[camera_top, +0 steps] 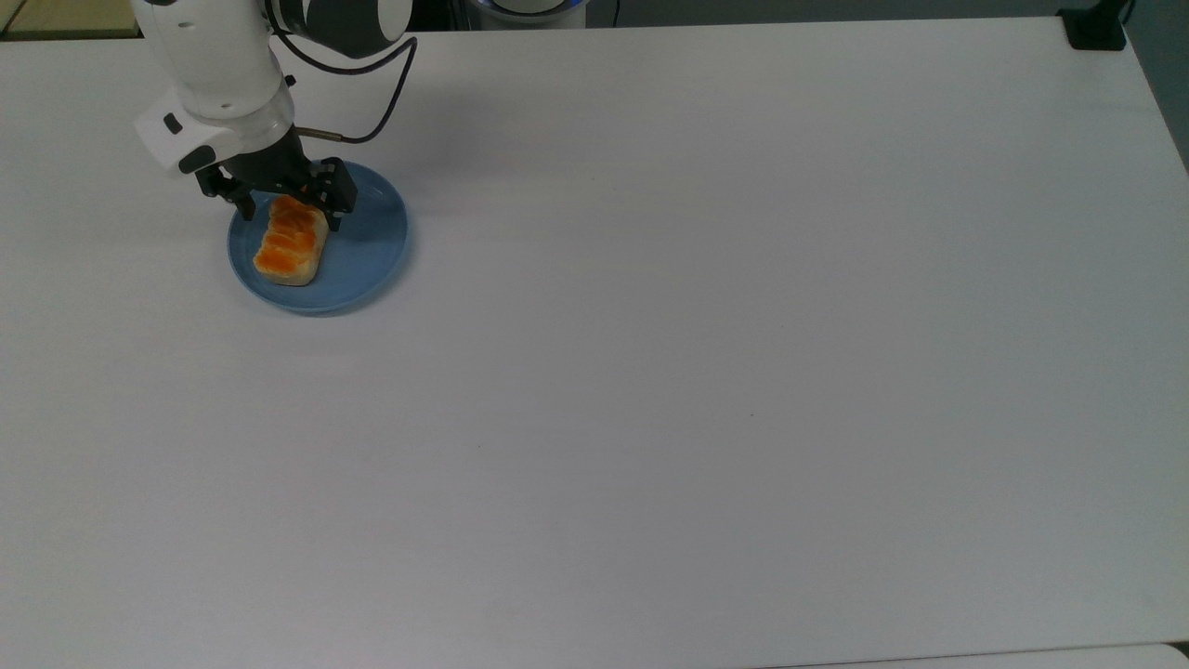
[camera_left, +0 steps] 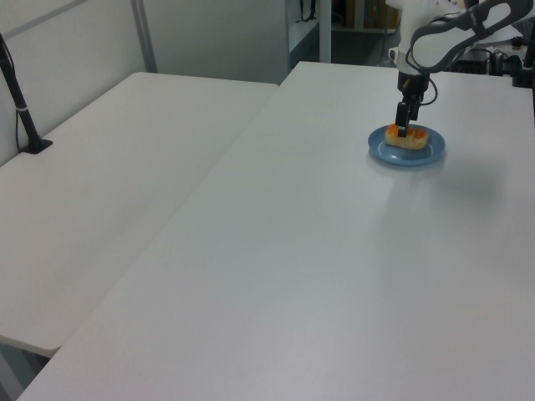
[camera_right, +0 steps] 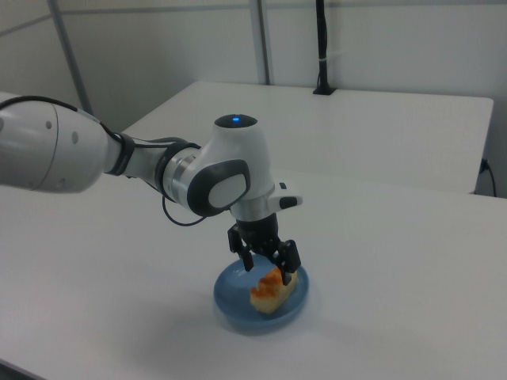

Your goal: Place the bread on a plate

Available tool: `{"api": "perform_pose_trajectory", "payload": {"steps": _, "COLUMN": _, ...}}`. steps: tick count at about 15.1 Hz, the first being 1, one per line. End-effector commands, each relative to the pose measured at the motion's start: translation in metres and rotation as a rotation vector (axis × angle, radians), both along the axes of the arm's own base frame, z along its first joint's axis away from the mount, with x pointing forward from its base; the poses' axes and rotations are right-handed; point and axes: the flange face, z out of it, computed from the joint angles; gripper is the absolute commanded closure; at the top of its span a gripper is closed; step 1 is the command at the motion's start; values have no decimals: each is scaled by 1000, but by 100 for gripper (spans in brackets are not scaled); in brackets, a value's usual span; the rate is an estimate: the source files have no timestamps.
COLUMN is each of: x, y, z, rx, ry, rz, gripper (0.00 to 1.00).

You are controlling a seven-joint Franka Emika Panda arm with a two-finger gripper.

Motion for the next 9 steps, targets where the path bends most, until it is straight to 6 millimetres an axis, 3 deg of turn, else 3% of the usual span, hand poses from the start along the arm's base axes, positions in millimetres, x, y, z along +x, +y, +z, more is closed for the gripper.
{"api": "perform_pose_trajectory", "payload": {"steps": 1, "x": -4, "y": 1, "z": 60, "rx": -17, "ry": -65, "rz": -46, "gripper": 0}}
{"api": "perform_pose_trajectory", "payload": {"steps": 3, "x": 6, "y": 3, "z": 112, "rx": -8, "ry": -53, "rz": -97, "gripper": 0}}
{"api": "perform_pose_trajectory", "payload": {"steps": 6, "x": 11, "y": 21, "z": 227, "rx": 107, "ry": -44, "rz": -127, "gripper": 0}}
{"api": "perform_pose_trajectory", "payload": {"steps": 7, "x": 7, "y": 32, "z": 251, "rx": 117, "ry": -53, "rz": -134, "gripper": 0}}
{"api": "perform_pose_trajectory", "payload": {"steps": 9, "x": 1, "y": 67, "z": 280, "rx": 111, "ry": -59, "rz": -150, "gripper": 0}}
